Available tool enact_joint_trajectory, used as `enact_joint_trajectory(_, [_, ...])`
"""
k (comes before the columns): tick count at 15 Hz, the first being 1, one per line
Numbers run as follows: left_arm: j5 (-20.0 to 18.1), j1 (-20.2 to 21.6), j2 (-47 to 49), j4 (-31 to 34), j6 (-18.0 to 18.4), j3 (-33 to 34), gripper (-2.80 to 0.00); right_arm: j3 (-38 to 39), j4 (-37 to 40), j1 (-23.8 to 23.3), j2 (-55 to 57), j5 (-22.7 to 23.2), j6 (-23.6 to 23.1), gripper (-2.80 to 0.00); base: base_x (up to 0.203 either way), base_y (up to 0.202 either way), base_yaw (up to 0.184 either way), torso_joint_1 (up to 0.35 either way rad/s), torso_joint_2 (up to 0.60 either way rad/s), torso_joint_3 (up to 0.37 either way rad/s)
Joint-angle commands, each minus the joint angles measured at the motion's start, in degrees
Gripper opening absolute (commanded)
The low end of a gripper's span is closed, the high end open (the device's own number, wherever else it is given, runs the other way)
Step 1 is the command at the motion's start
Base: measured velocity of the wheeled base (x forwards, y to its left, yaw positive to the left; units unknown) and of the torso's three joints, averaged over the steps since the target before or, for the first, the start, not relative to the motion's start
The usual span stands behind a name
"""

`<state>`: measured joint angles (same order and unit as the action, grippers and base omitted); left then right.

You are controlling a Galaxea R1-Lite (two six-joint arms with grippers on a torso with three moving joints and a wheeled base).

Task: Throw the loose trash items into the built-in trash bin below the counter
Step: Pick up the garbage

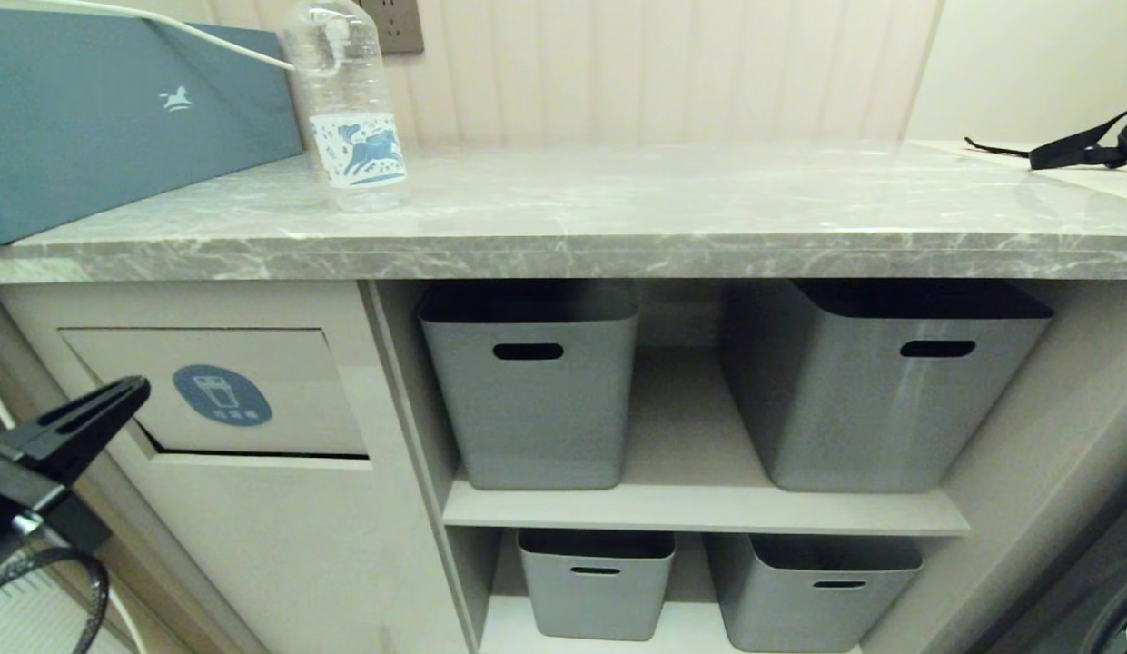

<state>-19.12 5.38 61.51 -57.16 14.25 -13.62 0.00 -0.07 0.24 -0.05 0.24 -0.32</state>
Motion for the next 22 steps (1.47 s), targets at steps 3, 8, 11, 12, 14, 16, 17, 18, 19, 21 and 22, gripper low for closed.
enact_joint_trajectory(3, [-0.32, -0.10, -0.43, -0.32, 0.08, 0.15, -2.80, 0.00, -0.01, 0.05, -0.04, 0.02, -0.03, -2.80, 0.000, 0.000, 0.000, 0.000, 0.00, 0.000])
enact_joint_trajectory(8, [-0.39, -0.10, -1.75, -0.32, 0.08, -0.01, -2.80, 0.00, -0.01, 0.02, -0.04, 0.02, -0.03, -2.80, 0.000, 0.000, 0.000, 0.000, 0.00, 0.000])
enact_joint_trajectory(11, [-0.21, -0.10, -2.08, -0.29, 0.81, 0.32, -2.80, 0.00, -0.01, 0.02, -0.04, 0.02, -0.03, -2.80, 0.000, 0.000, 0.000, 0.000, 0.00, 0.000])
enact_joint_trajectory(12, [-0.14, -0.10, -2.16, -0.32, 1.26, 0.75, -2.80, 0.00, -0.01, 0.02, -0.04, 0.02, -0.03, -2.80, 0.000, 0.000, 0.000, 0.000, 0.00, 0.000])
enact_joint_trajectory(14, [-0.13, -0.10, -2.46, -0.30, 1.31, 0.97, -2.80, 0.00, -0.01, 0.07, -0.04, 0.02, -0.03, -2.80, 0.000, 0.000, 0.000, 0.000, 0.00, 0.000])
enact_joint_trajectory(16, [-0.17, -0.10, -2.71, -0.32, 1.31, 1.70, -2.80, 0.00, -0.01, 0.02, -0.04, 0.02, -0.03, -2.80, 0.000, 0.000, 0.000, 0.000, 0.00, 0.000])
enact_joint_trajectory(17, [-0.21, -0.10, -2.88, -0.32, 1.64, 2.32, -2.80, 0.00, -0.01, 0.02, -0.04, 0.02, -0.21, -2.80, 0.000, 0.000, 0.000, 0.000, 0.00, 0.000])
enact_joint_trajectory(18, [-0.26, -0.10, -3.12, -0.32, 2.22, 2.67, -2.80, 0.00, 0.04, 0.06, -0.04, 0.02, -0.21, -2.80, 0.000, 0.000, 0.000, 0.000, 0.00, 0.000])
enact_joint_trajectory(19, [-0.31, -0.10, -3.24, -0.32, 2.36, 2.81, -2.80, 0.00, 0.07, 0.11, -0.04, 0.02, -0.12, -2.80, 0.000, 0.000, 0.000, 0.014, -0.07, -0.027])
enact_joint_trajectory(21, [-0.39, -0.28, -3.35, -0.32, 2.45, 2.81, -2.80, 0.00, -0.01, 0.02, -0.04, 0.02, -0.21, -2.80, 0.000, 0.000, 0.000, 0.063, -0.28, -0.219])
enact_joint_trajectory(22, [-0.39, -0.28, -3.42, -0.32, 2.45, 2.68, -2.80, 0.00, 0.07, 0.02, -0.04, 0.02, -0.21, -2.80, 0.000, 0.000, 0.000, 0.027, -0.15, -0.273])
